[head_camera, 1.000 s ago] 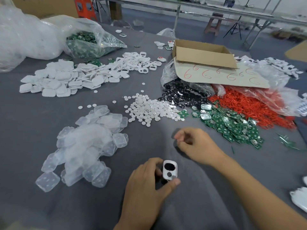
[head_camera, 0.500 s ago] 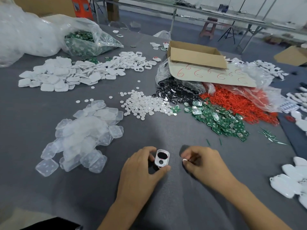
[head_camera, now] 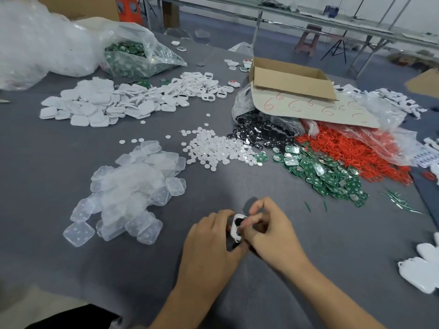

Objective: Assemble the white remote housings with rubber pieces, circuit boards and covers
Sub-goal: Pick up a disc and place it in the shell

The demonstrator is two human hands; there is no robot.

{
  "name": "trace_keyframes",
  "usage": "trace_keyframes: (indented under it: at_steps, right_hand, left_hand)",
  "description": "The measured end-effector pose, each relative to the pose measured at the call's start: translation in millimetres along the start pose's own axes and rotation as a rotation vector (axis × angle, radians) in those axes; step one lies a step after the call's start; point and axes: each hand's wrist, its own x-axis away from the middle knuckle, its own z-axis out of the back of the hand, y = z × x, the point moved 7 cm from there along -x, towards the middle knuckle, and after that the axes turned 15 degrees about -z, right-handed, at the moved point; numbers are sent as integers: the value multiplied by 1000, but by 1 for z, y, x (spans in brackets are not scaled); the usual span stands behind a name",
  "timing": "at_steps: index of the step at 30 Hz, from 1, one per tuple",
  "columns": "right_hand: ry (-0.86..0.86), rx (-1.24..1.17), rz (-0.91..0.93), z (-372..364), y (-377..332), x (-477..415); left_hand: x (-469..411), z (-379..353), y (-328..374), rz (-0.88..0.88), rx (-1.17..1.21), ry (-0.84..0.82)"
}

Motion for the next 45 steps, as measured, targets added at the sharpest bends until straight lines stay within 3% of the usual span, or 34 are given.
trace_keyframes:
  at_steps: [6,14,22,28,36,45]
  right_hand:
    - [94,146,45,-1,1,-1]
    - [164,71,-46,3,8,-7]
    - [-69,382,-95,1,-17,-29]
    - [5,338,-61,0,-13,-24]
    - [-112,544,72,1,-32,-29]
    - [-112,438,31,7,-24,-26]
  left_hand:
    - [0,-1,0,-21,-48,24]
    - [0,-3,0,-33,-76,15]
    - [-1,-1,1,-18,-36,20]
    - [-1,-2,0,-20,-44,-3]
    - [0,2,3,-23,-50,35]
    - [-1,-1,0,-14,-56,27]
